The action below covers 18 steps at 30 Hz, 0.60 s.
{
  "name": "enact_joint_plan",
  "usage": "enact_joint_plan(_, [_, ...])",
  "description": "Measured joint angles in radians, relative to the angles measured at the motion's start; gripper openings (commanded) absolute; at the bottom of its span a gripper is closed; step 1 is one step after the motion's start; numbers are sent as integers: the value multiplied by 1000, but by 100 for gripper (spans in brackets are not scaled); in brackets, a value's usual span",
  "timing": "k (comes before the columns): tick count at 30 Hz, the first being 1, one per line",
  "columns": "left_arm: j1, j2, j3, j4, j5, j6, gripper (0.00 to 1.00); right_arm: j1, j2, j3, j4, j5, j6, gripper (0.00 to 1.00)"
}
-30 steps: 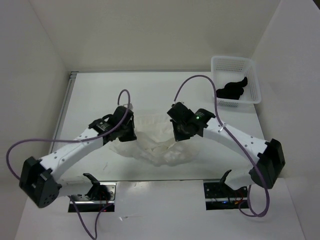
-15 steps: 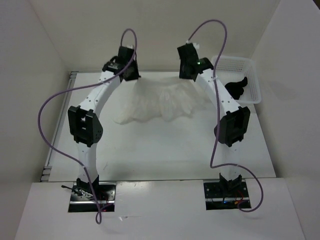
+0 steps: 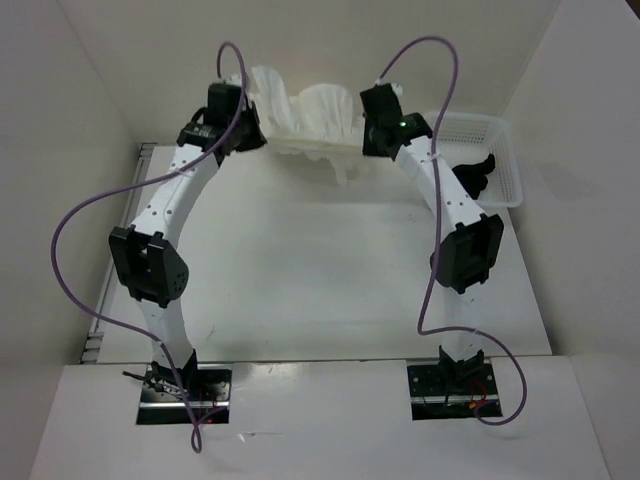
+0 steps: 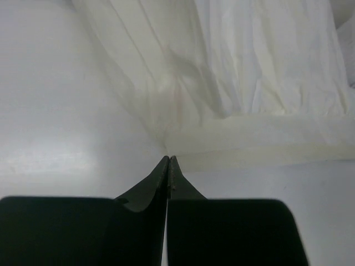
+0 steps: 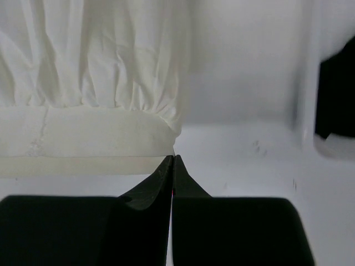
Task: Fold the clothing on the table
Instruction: Flatten the skirt out
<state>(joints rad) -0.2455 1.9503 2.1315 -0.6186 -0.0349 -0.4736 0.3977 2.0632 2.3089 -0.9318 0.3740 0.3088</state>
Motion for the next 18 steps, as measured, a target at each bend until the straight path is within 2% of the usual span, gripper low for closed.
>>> enact_joint_plan(4, [-2,-60,-462,126,42,-35,0,28,-63,-449,87,-40,2,0])
enact_joint_plan(10, [-39,-95,-964,219,142,-149,0,127,-165,-944,158,-102,54,0])
enact_joint_plan(13, [-73,-187,-1093,264,187,-199,0,187,-272,-1074,161,-117,92,0])
enact_joint_plan(18, [-122,-284,-1233,305,205,-248,0,263,-393,-1176,163,-132,153,0])
